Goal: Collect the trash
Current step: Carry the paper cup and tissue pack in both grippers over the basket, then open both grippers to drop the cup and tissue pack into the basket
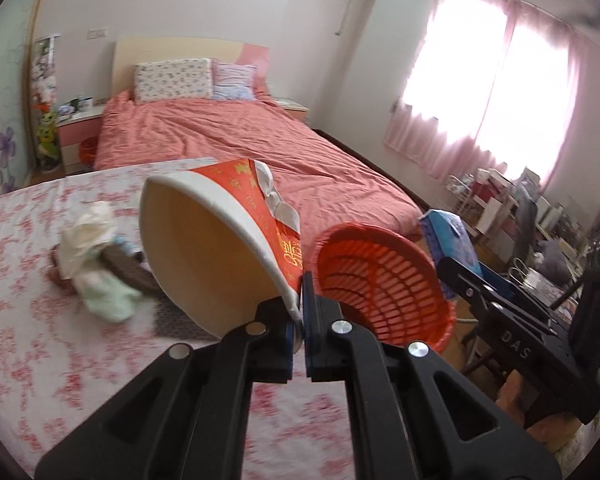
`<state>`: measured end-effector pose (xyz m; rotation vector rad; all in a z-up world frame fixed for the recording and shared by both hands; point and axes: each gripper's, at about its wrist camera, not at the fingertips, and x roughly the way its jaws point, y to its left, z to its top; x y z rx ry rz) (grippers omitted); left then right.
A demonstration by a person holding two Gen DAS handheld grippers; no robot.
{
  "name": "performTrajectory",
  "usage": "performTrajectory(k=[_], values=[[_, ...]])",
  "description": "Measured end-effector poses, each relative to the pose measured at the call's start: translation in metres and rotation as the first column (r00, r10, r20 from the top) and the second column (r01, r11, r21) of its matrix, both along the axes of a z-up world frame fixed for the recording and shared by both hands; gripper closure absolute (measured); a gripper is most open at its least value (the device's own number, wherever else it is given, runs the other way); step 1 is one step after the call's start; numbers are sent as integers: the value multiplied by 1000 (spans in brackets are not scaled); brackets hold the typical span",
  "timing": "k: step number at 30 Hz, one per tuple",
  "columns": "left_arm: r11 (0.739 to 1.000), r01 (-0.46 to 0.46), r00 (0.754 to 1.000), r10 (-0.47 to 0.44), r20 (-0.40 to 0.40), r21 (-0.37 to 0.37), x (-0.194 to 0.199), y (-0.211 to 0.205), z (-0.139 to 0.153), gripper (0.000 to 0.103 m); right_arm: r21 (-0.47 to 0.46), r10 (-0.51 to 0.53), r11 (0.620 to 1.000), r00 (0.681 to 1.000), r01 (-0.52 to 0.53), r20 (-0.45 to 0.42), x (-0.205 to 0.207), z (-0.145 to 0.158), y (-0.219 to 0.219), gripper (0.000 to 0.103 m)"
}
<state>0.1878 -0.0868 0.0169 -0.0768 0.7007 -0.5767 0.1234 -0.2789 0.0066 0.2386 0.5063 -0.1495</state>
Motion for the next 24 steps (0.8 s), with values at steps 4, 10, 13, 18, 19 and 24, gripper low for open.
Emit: performTrajectory(k=[4, 10, 13, 18, 19, 24], values=[[996, 83, 996, -83, -10, -9, -1, -46, -6, 98, 36, -50, 998, 999, 50, -2, -2, -4, -28, 53], [983, 183, 983, -183, -27, -5, 6, -105, -19, 98, 96, -98, 990, 995, 99, -12, 9, -15, -67, 53], [978, 211, 977, -210, -38, 3, 14, -129, -28, 98, 113, -117, 986, 993, 119, -17, 16, -21, -81, 53], [974, 226, 972, -224, -75, 25, 33, -159, -49, 96, 148, -132, 980, 991, 136, -39, 30, -33, -98, 52], [975, 221, 973, -217, -81, 35, 37, -161, -54, 92, 157, -131, 978, 990, 137, -45, 31, -36, -100, 52], [980, 189, 976, -181, -117, 56, 51, -157, -72, 68, 185, -121, 974, 990, 133, -77, 38, -49, -108, 46]])
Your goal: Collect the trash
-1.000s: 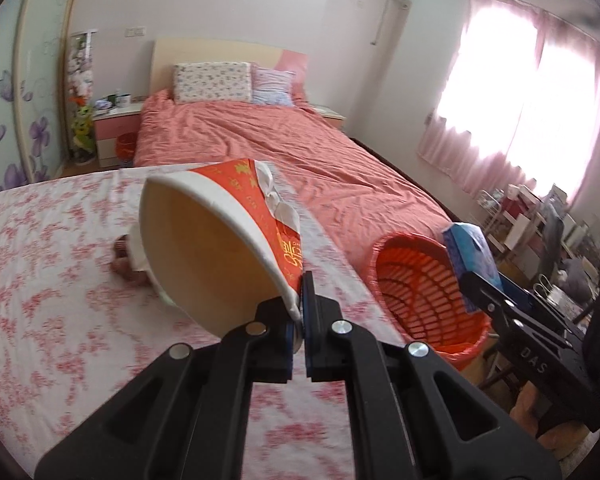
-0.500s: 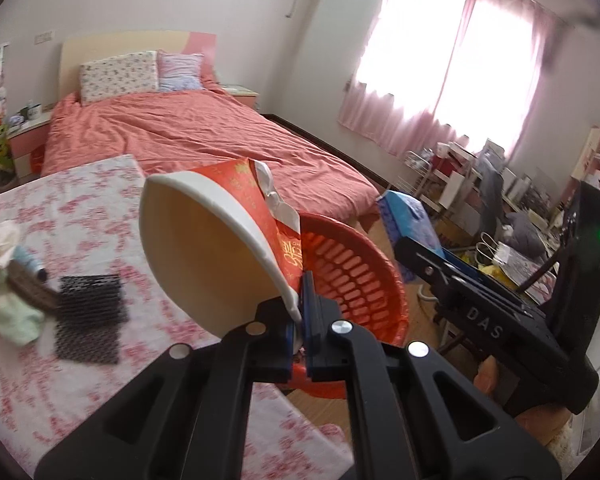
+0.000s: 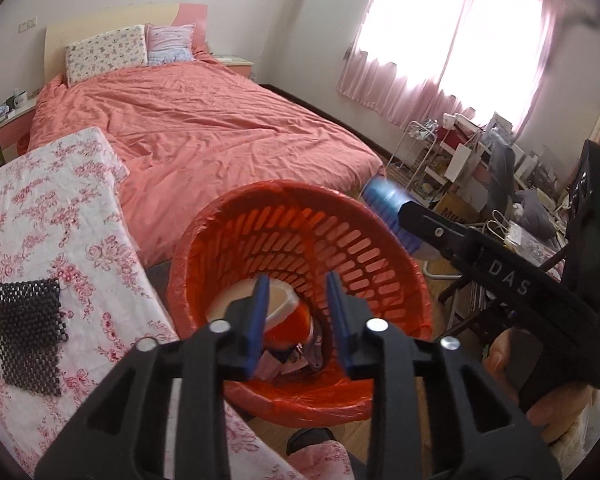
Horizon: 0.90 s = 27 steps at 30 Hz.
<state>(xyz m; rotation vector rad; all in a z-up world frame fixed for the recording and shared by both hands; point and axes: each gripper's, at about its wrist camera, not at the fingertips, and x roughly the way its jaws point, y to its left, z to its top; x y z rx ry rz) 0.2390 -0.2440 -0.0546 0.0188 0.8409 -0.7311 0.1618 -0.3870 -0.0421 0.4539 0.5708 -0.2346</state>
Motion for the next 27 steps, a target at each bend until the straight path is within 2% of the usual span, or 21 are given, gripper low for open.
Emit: performTrajectory(k=[3, 8, 14, 19, 21, 23, 25, 27], values=[[1000, -28, 1000, 28, -5, 10, 3, 16, -6, 64, -11, 4, 1000, 1000, -4, -10, -2, -2, 3, 41], [996, -82, 997, 81, 13, 24, 4, 42, -3, 55, -33, 10, 999, 1000, -10, -18, -5, 2, 12, 40], [988, -146, 988, 143, 57, 51, -4, 84, 4, 52, -72, 44, 996, 999, -46, -29, 1, 9, 27, 40], [971, -228, 971, 222, 85, 73, -8, 125, 8, 52, -95, 88, 991, 995, -92, -45, 5, 9, 51, 40], [959, -273, 959, 265, 95, 74, -9, 146, 11, 51, -105, 113, 987, 992, -118, -56, 8, 8, 63, 40], [942, -328, 941, 318, 114, 75, -9, 167, 16, 46, -113, 139, 983, 988, -146, -69, 10, 5, 76, 40], [917, -393, 914, 380, 143, 71, -7, 190, 23, 40, -112, 167, 978, 983, -176, -81, 13, 2, 90, 40], [882, -467, 876, 449, 177, 72, -3, 211, 31, 34, -107, 203, 971, 974, -213, -96, 19, -3, 107, 40]])
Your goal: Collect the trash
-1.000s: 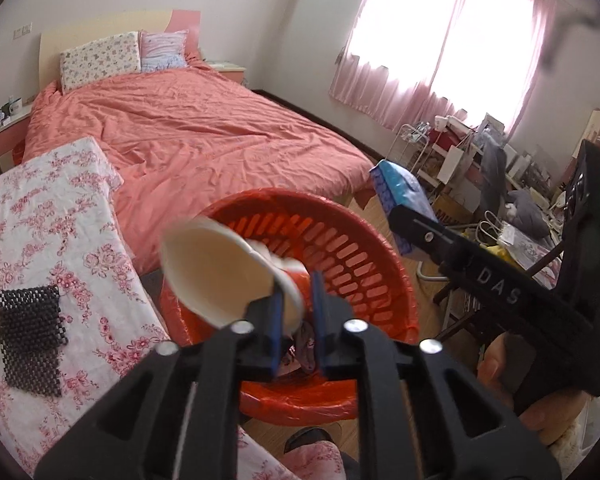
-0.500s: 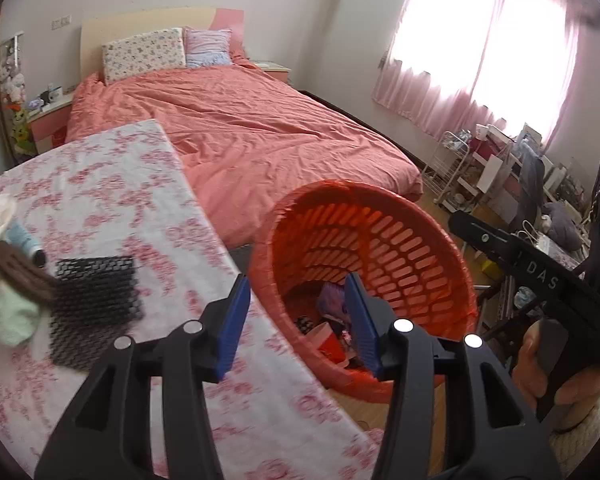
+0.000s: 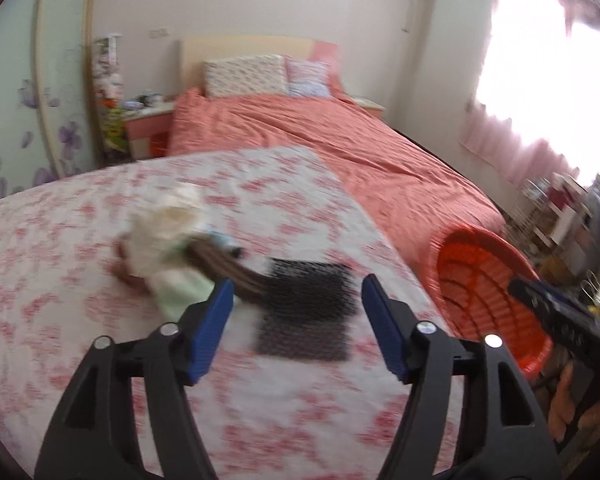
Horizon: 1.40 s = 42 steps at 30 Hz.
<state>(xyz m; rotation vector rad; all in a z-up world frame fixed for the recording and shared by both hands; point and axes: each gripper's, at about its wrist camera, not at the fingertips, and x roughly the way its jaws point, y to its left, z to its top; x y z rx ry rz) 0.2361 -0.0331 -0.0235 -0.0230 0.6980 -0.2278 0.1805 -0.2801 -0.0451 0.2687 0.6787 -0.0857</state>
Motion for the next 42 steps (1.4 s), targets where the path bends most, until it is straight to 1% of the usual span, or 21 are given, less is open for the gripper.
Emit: performTrajectory(k=[2, 4, 6, 8, 12, 13, 14, 16, 18, 19, 22, 25, 30, 34, 37, 38, 39, 40, 41, 42], values=[[998, -69, 997, 68, 21, 13, 6, 20, 4, 33, -1, 36, 999, 999, -36, -16, 5, -5, 18, 40], [993, -113, 993, 113, 22, 20, 16, 33, 5, 33, -6, 71, 997, 997, -71, -30, 10, -8, 36, 40], [992, -126, 992, 126, 19, 31, 27, 39, 3, 35, -15, 104, 994, 994, -105, -43, 13, -12, 52, 40], [990, -130, 991, 129, 19, 51, 33, 42, 0, 41, -28, 134, 990, 989, -135, -55, 16, -14, 67, 40], [985, -147, 989, 147, 7, 92, 52, 41, -9, 46, -36, 164, 985, 984, -167, -74, 20, -18, 84, 40], [983, -151, 988, 151, 5, 101, 56, 41, -12, 51, -36, 165, 985, 983, -168, -77, 21, -18, 87, 40], [982, -152, 988, 153, 1, 109, 59, 43, -14, 60, -35, 168, 985, 983, -171, -81, 22, -18, 89, 40], [984, -143, 990, 144, -2, 109, 65, 44, -16, 69, -36, 171, 984, 981, -175, -86, 26, -18, 96, 40], [986, -137, 991, 137, 4, 97, 67, 49, -15, 92, -39, 177, 983, 980, -181, -90, 28, -19, 101, 40], [988, -130, 991, 131, 0, 88, 66, 52, -15, 96, -41, 180, 982, 979, -184, -93, 29, -19, 104, 40], [990, -134, 991, 133, 14, 51, 60, 68, -11, 101, -45, 189, 980, 977, -194, -100, 29, -21, 111, 40], [988, -153, 988, 153, 21, -3, 47, 91, -4, 101, -49, 197, 978, 975, -203, -106, 31, -22, 118, 40], [971, -199, 980, 199, -18, -129, 20, 142, 2, 101, -49, 200, 977, 973, -207, -119, 36, -26, 129, 40], [950, -249, 968, 234, -94, -190, 2, 179, -13, 101, -44, 201, 977, 971, -208, -131, 44, -30, 139, 40], [942, -275, 957, 249, -150, -190, -6, 199, -30, 100, -57, 194, 977, 972, -203, -130, 50, -29, 147, 40], [942, -280, 954, 252, -162, -187, -7, 204, -35, 96, -61, 192, 978, 973, -201, -130, 51, -29, 149, 40], [940, -282, 953, 252, -167, -191, -10, 209, -38, 92, -70, 186, 978, 974, -197, -132, 54, -29, 152, 37], [938, -289, 951, 259, -166, -190, -12, 212, -39, 85, -78, 181, 978, 974, -193, -133, 57, -29, 153, 34], [939, -290, 951, 262, -164, -185, -14, 215, -40, 70, -93, 174, 978, 975, -187, -135, 61, -30, 156, 30], [939, -293, 950, 266, -162, -178, -16, 217, -40, 62, -106, 167, 977, 976, -182, -139, 64, -30, 158, 29]])
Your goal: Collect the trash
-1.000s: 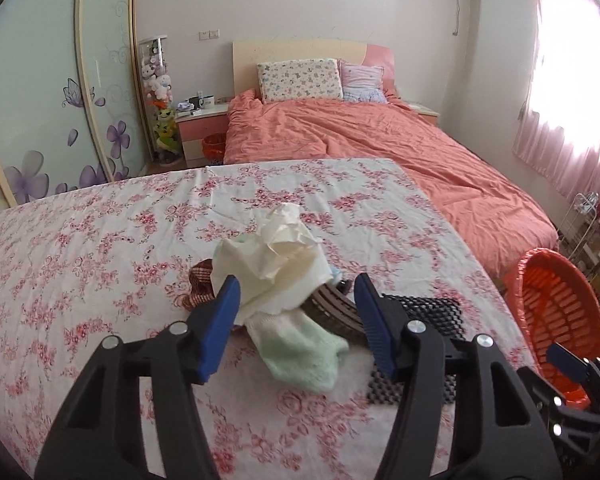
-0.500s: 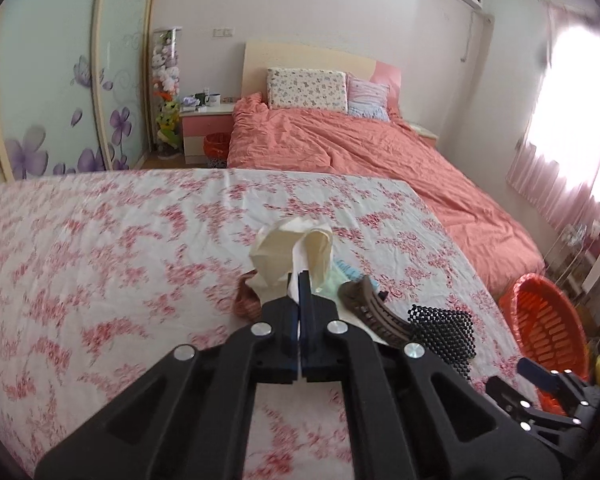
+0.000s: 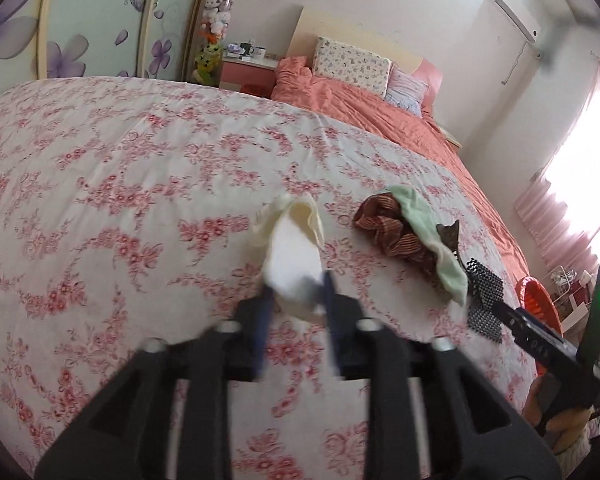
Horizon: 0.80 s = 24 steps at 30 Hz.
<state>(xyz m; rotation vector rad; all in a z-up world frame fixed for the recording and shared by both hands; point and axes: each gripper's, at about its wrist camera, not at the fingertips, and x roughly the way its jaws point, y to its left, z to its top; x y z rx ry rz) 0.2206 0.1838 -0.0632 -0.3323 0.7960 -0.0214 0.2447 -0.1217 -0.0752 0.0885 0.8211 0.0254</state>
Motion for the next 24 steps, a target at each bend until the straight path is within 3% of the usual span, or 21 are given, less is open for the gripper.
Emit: performTrajectory(k=[1, 2, 5, 8, 10, 13, 15, 17, 24], values=[[1000, -5, 1000, 5, 2, 7, -1, 2, 0, 49, -10, -3, 1000, 1000, 3, -4, 3, 0, 2, 29], [1000, -10, 1000, 10, 6, 15, -3, 4, 0, 43, -19, -5, 1000, 1000, 5, -8, 6, -1, 4, 26], [999, -11, 1000, 11, -3, 35, -3, 7, -3, 31, -49, -12, 999, 1000, 11, -20, 13, -3, 10, 25], [998, -28, 999, 29, -19, 53, 2, 10, -6, 26, -69, -7, 998, 999, 3, -47, 17, -8, 15, 25], [997, -37, 999, 38, -21, 65, 8, 12, -7, 23, -67, -2, 998, 998, -1, -56, 16, -9, 14, 34], [992, -68, 997, 71, -28, 103, 18, 16, -8, 20, -67, 1, 998, 999, -4, -43, 11, -7, 10, 56], [991, -77, 996, 81, -34, 106, 22, 20, -8, 20, -65, -3, 998, 999, 1, -38, 8, -6, 5, 77], [990, -85, 996, 89, -29, 114, 21, 24, -6, 17, -48, -10, 999, 999, 8, -37, 6, -6, -2, 89], [984, -97, 995, 98, 4, 149, 11, 31, 0, 12, -31, -12, 999, 999, 12, -30, 2, -6, -8, 91]])
